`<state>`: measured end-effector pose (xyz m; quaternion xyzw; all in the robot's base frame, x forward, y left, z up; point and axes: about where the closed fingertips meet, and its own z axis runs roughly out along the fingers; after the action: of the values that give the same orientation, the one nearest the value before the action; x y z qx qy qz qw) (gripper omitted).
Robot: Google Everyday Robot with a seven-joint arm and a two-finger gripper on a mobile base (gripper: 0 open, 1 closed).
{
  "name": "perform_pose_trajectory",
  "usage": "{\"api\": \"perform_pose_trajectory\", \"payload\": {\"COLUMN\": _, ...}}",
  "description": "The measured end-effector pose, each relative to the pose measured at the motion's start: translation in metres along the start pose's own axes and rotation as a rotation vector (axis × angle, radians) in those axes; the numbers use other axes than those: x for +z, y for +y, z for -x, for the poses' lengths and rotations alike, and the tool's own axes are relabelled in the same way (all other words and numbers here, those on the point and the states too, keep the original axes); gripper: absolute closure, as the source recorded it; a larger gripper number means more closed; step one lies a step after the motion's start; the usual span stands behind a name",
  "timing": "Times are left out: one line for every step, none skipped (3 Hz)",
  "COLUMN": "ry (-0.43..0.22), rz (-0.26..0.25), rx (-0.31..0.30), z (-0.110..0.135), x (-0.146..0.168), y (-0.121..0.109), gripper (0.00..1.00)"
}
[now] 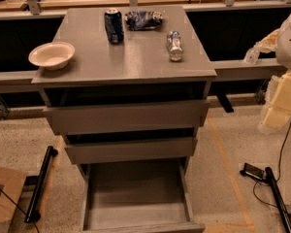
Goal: Place pepsi can into bottom drawer
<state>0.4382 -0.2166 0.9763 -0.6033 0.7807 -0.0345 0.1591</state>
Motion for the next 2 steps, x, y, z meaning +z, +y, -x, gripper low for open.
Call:
{"api": "perform_pose_trajectory", "payload": {"ry": -0.009, "rz": -0.004, "rx": 0.001, "z": 0.002, "x": 0.001, "y": -0.003, "gripper": 0.00}}
{"api": "perform_pose_trajectory", "payload": {"ry": -0.078, "rz": -0.027, "rx": 0.005, "z": 0.013, "x": 0.013, "y": -0.028, "gripper": 0.00}}
